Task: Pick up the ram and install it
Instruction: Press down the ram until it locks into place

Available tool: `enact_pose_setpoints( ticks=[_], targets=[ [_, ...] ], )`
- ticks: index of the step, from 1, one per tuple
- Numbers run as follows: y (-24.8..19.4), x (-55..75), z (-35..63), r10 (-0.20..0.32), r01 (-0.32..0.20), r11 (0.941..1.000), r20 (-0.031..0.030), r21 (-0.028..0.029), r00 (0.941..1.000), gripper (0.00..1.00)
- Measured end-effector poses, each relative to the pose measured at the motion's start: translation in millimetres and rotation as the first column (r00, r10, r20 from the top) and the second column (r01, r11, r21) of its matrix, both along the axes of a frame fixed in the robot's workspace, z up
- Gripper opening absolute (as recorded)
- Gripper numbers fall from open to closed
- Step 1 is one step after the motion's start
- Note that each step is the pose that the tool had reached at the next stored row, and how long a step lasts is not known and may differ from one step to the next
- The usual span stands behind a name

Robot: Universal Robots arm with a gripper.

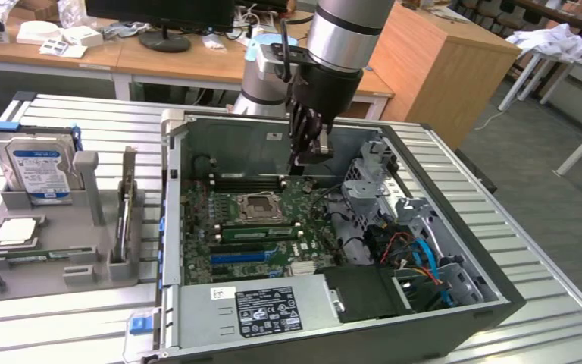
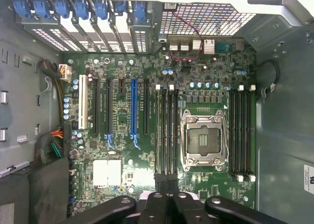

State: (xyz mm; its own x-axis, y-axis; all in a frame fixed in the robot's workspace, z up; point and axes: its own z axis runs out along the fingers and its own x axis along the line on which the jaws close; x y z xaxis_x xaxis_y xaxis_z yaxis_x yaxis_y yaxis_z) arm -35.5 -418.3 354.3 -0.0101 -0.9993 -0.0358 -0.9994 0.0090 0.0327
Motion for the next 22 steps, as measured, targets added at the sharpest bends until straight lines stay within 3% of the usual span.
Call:
enact_pose_setpoints(
  ticks=[10,22],
  targets=[
    [0.0,1.4,0.1,0.000,0.000,1.0000,-0.0001,-0.0001,1.0000,0.11],
    [0.0,24.3,0.0,0.000,0.000,1.0000,0.0000,-0.0001,1.0000,0.11]
  ],
)
